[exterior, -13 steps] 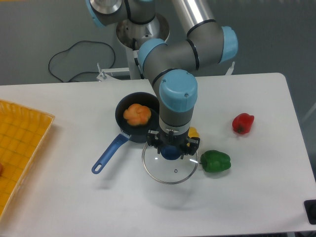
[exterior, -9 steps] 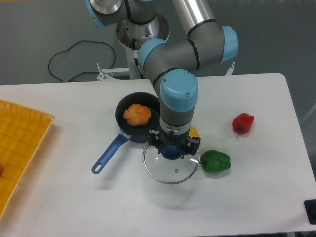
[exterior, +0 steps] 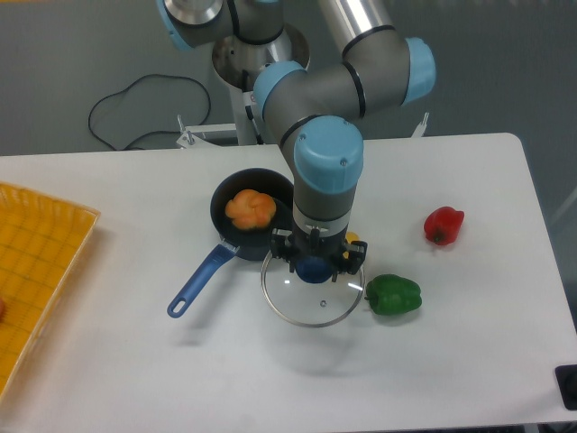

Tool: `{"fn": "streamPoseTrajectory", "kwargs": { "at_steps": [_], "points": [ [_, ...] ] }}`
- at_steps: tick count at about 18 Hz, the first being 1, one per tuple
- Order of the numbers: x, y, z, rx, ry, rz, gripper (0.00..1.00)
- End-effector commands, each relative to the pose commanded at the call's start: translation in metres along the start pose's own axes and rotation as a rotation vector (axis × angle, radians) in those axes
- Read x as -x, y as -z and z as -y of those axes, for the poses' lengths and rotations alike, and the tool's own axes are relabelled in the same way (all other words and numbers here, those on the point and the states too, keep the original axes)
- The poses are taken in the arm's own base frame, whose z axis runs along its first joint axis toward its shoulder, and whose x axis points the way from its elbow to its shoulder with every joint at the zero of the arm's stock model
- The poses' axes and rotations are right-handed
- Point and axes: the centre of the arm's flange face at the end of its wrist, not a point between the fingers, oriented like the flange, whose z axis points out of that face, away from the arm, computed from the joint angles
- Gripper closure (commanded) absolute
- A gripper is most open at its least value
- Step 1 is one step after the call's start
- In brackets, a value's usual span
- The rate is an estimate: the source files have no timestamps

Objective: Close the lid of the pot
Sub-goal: 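Carry the glass lid by its blue knob toward the saucepan, then lower the glass lid onto the saucepan rim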

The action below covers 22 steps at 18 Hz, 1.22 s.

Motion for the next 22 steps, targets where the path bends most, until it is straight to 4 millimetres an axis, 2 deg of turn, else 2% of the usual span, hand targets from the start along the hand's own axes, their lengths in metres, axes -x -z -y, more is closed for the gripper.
{"fn": "streamPoseTrajectory", "kwargs": {
  "at_steps": [3,7,9,12,15,17,22],
  "points": [
    [-0.005,0.003,-0.014,0.002,-0.029,-0.004,0.5],
    [-0.015,0.003,-0.017,0.004,-0.04,-0.007,0.5],
    [-0.028,0.004,-0.015,0.003,-0.06,-0.009,0.51],
    [-0.049,-0.008,-0.015,0.019,-0.089,-0.021,0.52],
    [-0.063,-0.011,-0.023,0.025,-0.099,-0.024,0.52],
    [-0.08,-0.013,-0.024,0.031,-0.124,-0.027,0.52],
    [-0.095,-0.012,-0.039,0.037,-0.131,-0.032,0.52]
  ]
}}
